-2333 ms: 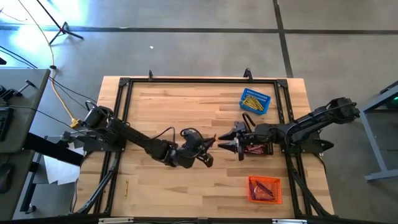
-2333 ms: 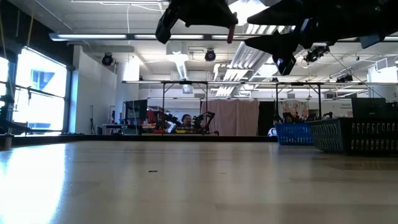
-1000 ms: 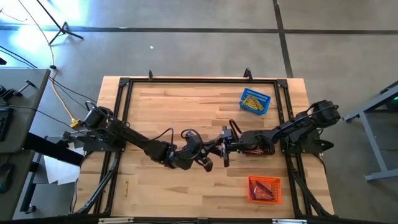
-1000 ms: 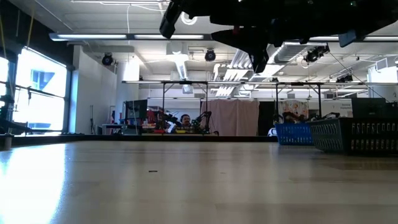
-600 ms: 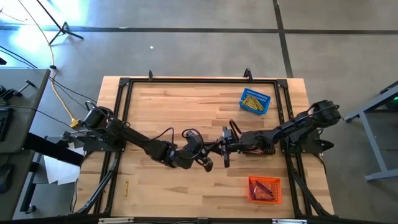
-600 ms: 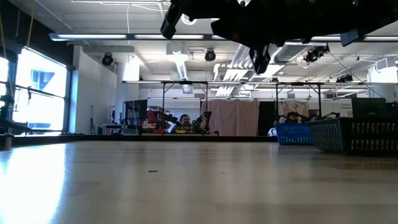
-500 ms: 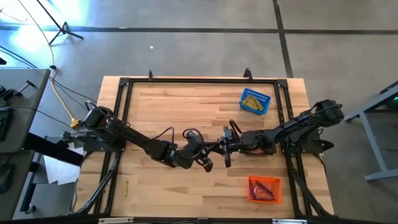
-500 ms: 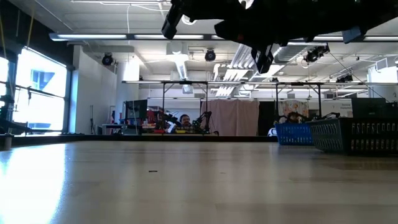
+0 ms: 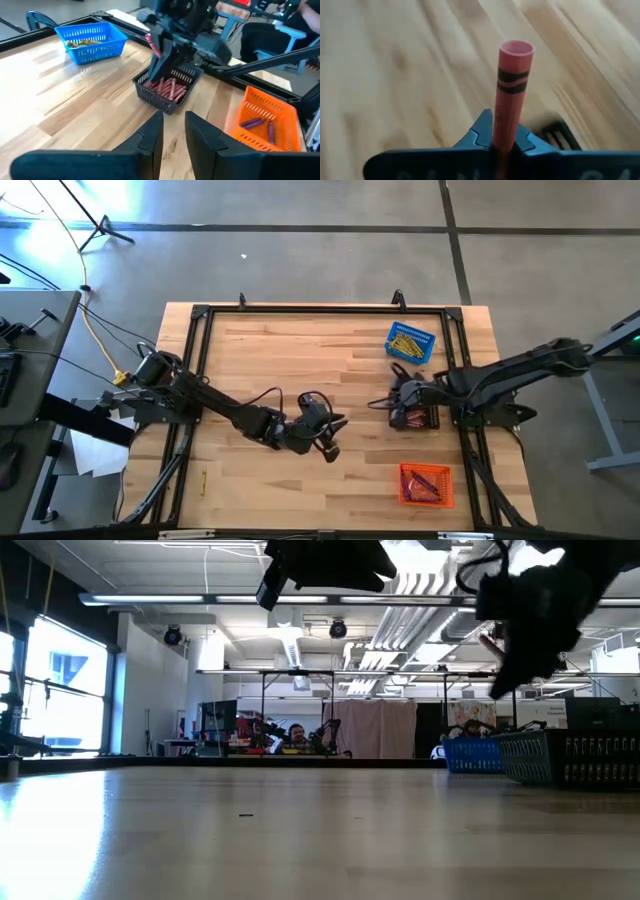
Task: Sort crayons
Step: Put the red crayon into the black bin, then put the yellow crayon into the blue bin
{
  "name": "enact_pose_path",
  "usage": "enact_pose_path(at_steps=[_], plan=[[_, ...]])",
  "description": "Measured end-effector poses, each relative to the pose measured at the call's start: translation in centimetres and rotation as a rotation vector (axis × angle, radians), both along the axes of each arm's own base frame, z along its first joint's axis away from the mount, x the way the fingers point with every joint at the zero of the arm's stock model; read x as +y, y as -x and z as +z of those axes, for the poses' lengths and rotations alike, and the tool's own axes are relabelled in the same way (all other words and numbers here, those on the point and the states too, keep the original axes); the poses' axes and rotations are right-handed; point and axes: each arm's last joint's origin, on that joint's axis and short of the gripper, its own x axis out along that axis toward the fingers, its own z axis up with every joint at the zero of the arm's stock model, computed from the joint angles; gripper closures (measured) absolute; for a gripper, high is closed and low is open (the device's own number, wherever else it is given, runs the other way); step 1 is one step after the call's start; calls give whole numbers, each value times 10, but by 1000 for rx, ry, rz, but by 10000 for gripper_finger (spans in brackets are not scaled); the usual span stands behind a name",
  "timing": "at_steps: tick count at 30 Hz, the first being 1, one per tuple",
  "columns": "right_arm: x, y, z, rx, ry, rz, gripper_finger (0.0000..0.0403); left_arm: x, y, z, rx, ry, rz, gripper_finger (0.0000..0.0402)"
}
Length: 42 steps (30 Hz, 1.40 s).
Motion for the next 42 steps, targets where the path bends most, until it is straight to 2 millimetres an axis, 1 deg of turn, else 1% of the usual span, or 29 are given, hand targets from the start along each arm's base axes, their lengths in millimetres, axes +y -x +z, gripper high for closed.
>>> enact_pose_path(at_steps=[4, 8, 11, 15, 19, 22, 25, 28, 30, 32, 35, 38, 42], plan=[[-3, 22, -11, 229, 15, -85, 401, 7, -1, -2, 21, 3, 22, 334], [-4, 33, -20, 393, 44, -123, 401, 12, -2, -4, 35, 0, 38, 334], [-4, 34, -21, 418, 50, -122, 392, 13, -2, -4, 42, 0, 34, 334], [-2, 32, -21, 414, 8, -73, 355, 12, -1, -7, 75, 37, 0, 333], [1, 30, -21, 407, -44, -29, 317, 11, 1, -13, 129, 112, -42, 332], [2, 29, -20, 408, -79, -11, 298, 11, 5, -18, 187, 164, -49, 332], [4, 27, -15, 400, -127, 24, 293, 11, 13, -27, 310, 261, -63, 332], [6, 22, -6, 369, -144, 68, 292, 6, 30, -37, 507, 440, -47, 332], [7, 16, 0, 313, -134, 108, 292, -3, 47, -44, 666, 542, -3, 332], [9, 9, 5, 235, -126, 147, 291, -15, 65, -48, 809, 638, 41, 332], [11, -1, 12, 114, -113, 199, 291, -39, 94, -50, 1001, 756, 139, 332], [12, -8, 17, 35, -93, 243, 291, -72, 126, -51, 1091, 833, 281, 332], [13, -11, 20, -16, -55, 297, 291, -114, 169, -51, 1074, 927, 503, 332]])
